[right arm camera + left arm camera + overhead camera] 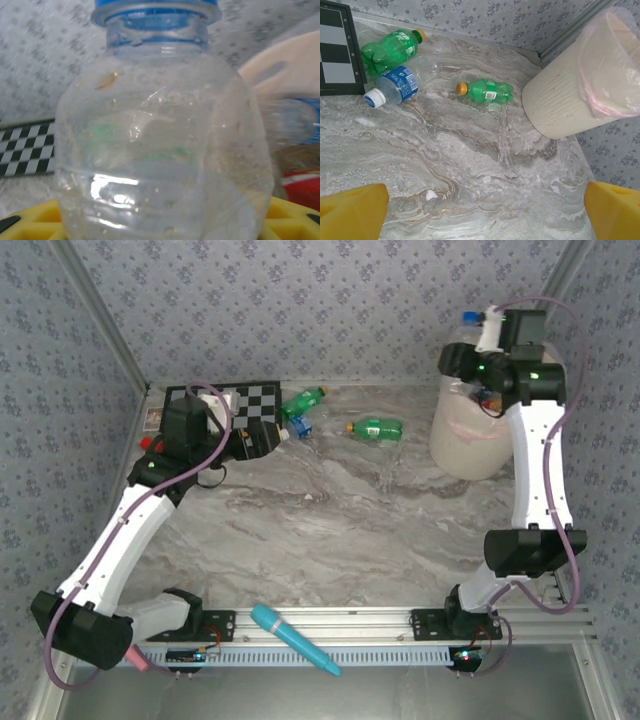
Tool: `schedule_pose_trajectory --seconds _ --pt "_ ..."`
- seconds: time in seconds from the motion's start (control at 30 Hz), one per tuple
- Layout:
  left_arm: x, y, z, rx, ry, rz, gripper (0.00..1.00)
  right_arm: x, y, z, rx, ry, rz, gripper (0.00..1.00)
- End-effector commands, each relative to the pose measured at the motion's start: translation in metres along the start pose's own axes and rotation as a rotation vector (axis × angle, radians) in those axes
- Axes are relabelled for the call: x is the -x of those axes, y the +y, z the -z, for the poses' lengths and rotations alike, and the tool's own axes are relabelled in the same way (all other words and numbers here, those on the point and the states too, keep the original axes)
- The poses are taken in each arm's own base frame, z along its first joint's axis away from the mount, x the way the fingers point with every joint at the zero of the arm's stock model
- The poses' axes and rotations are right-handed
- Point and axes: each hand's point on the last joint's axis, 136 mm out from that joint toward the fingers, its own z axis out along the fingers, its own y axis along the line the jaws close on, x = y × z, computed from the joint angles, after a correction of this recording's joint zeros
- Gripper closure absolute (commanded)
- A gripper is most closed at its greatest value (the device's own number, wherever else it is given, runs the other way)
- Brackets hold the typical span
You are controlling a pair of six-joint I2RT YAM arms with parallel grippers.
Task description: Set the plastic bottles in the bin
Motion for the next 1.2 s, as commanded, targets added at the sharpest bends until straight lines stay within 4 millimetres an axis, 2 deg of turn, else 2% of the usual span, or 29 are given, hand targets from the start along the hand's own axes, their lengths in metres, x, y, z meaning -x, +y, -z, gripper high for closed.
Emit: schedule_pose_trajectory --seconds 0.0,0.1,0.2,0.33,0.4,0.6,0.73,0.77,0.83,1.03,1.17 --pt "0.021 -0.019 0.007 -0.066 -0.054 -0.032 0.0 0.02 -0.024 0.013 -0.014 -0.079 -0.146 0.43" --pt "0.021 -0.019 0.006 -0.068 -0.054 -0.027 0.0 0.026 -0.06 0.008 -0.041 -0.111 -0.299 0.43" --pt "0.02 -0.018 0.007 -0.064 -0.055 -0.023 0.0 0.033 -0.084 -0.001 -0.033 -0.149 -0.431 0.43" --pt "0.018 -0.015 0.009 -0.049 -0.053 -0.022 0.0 0.041 -0.1 -0.014 -0.033 -0.192 -0.538 0.43" --pt "0.018 -0.015 0.011 -0.046 -0.058 -0.022 0.0 0.039 -0.106 -0.024 -0.033 -0.184 -0.603 0.42" --pt "0.016 -0.012 0.018 -0.027 -0.075 -0.019 0.0 0.041 -0.118 -0.048 -0.042 -0.174 -0.702 0.42" --pt "0.015 -0.01 0.022 -0.013 -0.083 -0.02 0.0 0.03 -0.117 -0.06 -0.057 -0.111 -0.736 0.39" --pt "0.014 -0.009 0.023 -0.009 -0.085 -0.019 0.0 0.03 -0.115 -0.062 -0.052 -0.098 -0.736 0.33" --pt "0.014 -0.008 0.023 -0.005 -0.087 -0.016 0.0 0.029 -0.111 -0.062 -0.054 -0.08 -0.729 0.0" --pt "0.014 -0.007 0.022 -0.004 -0.088 -0.017 0.0 0.029 -0.106 -0.048 -0.083 -0.075 -0.704 0.0" --pt "0.015 -0.008 0.021 -0.008 -0.089 -0.016 0.0 0.032 -0.107 -0.031 -0.116 -0.102 -0.667 0.0"
